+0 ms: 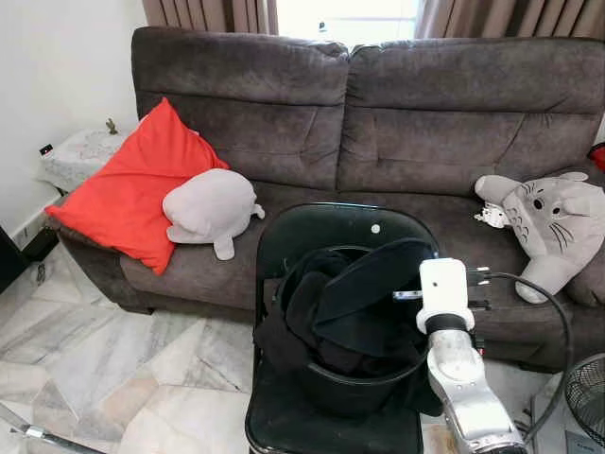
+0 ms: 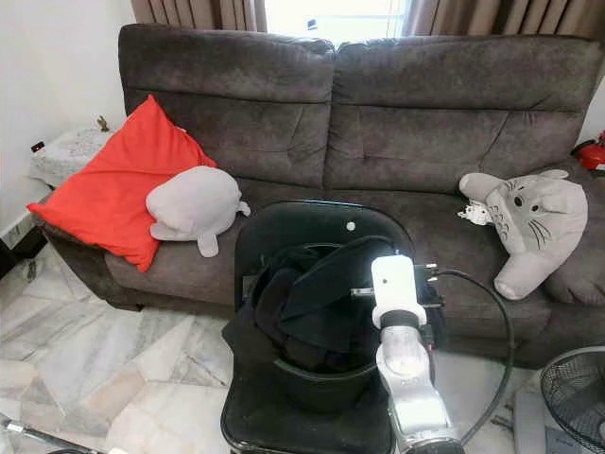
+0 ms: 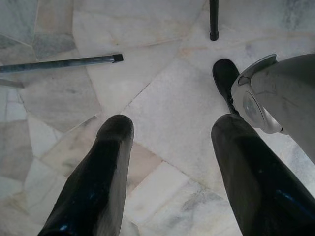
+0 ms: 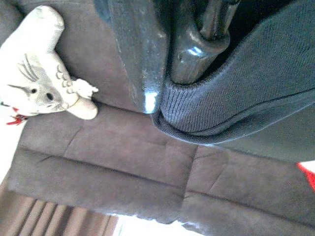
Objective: Hang hanger
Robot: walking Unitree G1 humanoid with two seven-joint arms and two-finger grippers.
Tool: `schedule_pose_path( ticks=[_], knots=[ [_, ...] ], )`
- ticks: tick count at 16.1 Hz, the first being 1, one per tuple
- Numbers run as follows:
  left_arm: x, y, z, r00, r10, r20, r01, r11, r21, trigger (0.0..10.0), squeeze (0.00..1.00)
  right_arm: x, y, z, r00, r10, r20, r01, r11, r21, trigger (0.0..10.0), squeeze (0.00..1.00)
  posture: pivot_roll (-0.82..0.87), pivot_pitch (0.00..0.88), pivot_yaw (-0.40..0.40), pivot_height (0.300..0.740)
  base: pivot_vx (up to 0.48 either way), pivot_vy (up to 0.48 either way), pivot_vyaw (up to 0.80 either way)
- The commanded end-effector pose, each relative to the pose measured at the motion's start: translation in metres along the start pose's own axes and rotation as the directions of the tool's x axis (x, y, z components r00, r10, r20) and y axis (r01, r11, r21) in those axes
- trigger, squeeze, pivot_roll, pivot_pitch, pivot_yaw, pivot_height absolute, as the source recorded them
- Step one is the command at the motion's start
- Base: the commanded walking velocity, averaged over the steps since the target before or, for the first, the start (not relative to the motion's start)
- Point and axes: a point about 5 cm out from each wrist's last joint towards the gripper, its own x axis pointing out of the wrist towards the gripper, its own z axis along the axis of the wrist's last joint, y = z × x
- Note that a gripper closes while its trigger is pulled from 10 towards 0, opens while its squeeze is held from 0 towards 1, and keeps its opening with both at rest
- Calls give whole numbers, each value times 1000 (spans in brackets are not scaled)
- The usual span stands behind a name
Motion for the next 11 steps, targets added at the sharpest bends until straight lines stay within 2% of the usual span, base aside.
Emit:
schedule_pose_path(
  ticks=[1, 2, 3, 6, 8, 9, 10, 11],
  knots=[
    [-1, 3, -5, 1000, 9, -22, -9, 1000, -5, 10000, 0, -4, 11, -5, 997, 70, -42, -71, 997, -24, 2078, 0, 64, 0, 60, 740, 0, 0, 0],
    [-1, 3, -5, 1000, 9, -22, -9, 1000, -4, 10000, 0, -5, 13, -8, 995, 85, -60, -87, 995, -41, 6745, 0, 64, 0, 60, 740, 0, 0, 0],
    [-1, 3, -5, 1000, 8, -23, -9, 1000, -3, 10000, 0, -7, 18, -13, 990, 114, -84, -118, 992, -49, 10000, 0, 65, 0, 60, 740, 0, 0, 0],
    [-1, 2, -5, 1000, 6, -25, -6, 1000, -4, 10000, 0, -9, 26, -19, 977, 179, -119, -188, 980, -64, 10000, 0, 68, 0, 58, 740, 0, 0, 0],
    [-1, 2, -5, 1000, 4, -25, -5, 1000, -5, 10000, 0, -9, 27, -20, 975, 184, -127, -193, 979, -62, 10000, 0, 68, 0, 57, 740, 0, 0, 0],
    [-1, 2, -5, 1000, 4, -25, -4, 1000, -6, 10000, 0, -9, 25, -20, 978, 165, -127, -174, 983, -63, 10000, 94, 68, 0, 57, 740, 0, 0, 0],
    [-1, 2, -5, 1000, 4, -25, -4, 1000, -6, 10000, 0, -8, 23, -20, 981, 148, -128, -157, 986, -62, 10000, 357, 68, 0, 57, 740, 0, 0, 0],
    [-1, 2, -5, 1000, 4, -24, -4, 1000, -5, 10000, 0, -6, 18, -19, 986, 118, -116, -125, 991, -53, 10000, 1000, 68, 0, 58, 740, 0, 0, 0]
  ],
)
